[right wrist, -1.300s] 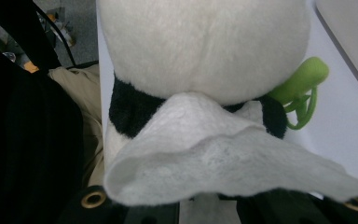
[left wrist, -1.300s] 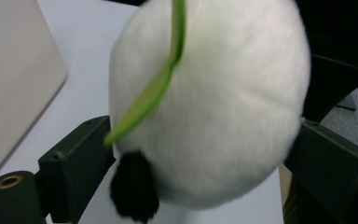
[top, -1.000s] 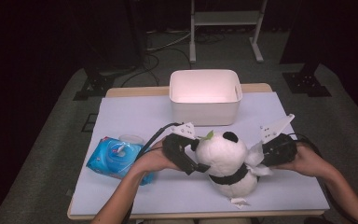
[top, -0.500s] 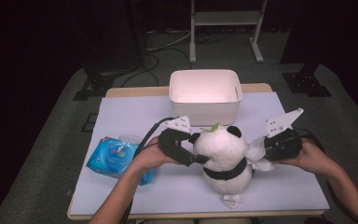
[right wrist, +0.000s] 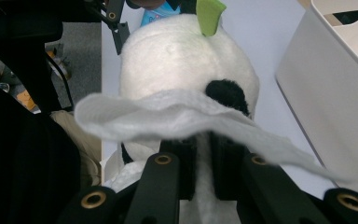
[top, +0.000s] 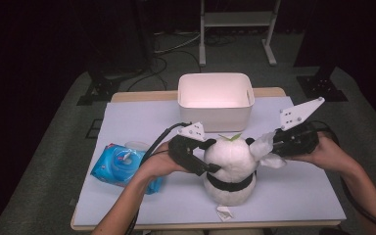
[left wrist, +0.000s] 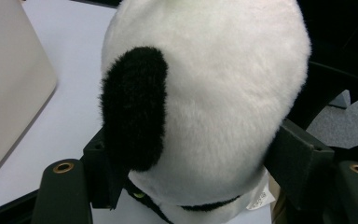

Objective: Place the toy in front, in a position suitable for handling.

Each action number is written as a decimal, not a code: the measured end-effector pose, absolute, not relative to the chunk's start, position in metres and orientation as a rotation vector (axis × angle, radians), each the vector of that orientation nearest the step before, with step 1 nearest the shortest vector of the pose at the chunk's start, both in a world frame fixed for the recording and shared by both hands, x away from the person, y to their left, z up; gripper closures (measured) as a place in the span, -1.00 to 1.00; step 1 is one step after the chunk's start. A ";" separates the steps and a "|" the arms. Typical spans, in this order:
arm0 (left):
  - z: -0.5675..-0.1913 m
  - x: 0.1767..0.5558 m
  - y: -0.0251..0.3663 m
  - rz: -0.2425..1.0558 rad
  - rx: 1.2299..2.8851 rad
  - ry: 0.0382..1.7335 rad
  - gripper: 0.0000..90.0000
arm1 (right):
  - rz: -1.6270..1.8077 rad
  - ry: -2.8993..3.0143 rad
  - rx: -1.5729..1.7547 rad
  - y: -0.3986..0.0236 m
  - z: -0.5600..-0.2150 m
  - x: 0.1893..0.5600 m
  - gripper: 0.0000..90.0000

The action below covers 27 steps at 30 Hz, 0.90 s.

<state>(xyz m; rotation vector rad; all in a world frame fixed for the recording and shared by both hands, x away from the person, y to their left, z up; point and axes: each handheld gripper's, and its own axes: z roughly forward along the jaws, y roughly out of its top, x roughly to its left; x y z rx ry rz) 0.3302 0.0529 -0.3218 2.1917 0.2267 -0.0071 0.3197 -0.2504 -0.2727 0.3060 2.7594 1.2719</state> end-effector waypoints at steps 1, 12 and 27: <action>-0.323 0.331 0.053 -0.010 2.188 0.232 -0.38 | 1.265 2.766 0.312 -0.250 -0.274 0.320 0.80; -0.333 0.336 0.056 -0.042 2.142 0.259 -0.60 | 1.233 2.809 0.387 -0.259 -0.303 0.324 0.80; -0.334 0.334 0.049 -0.032 2.144 0.253 -0.51 | 1.215 2.797 0.362 -0.261 -0.287 0.322 0.80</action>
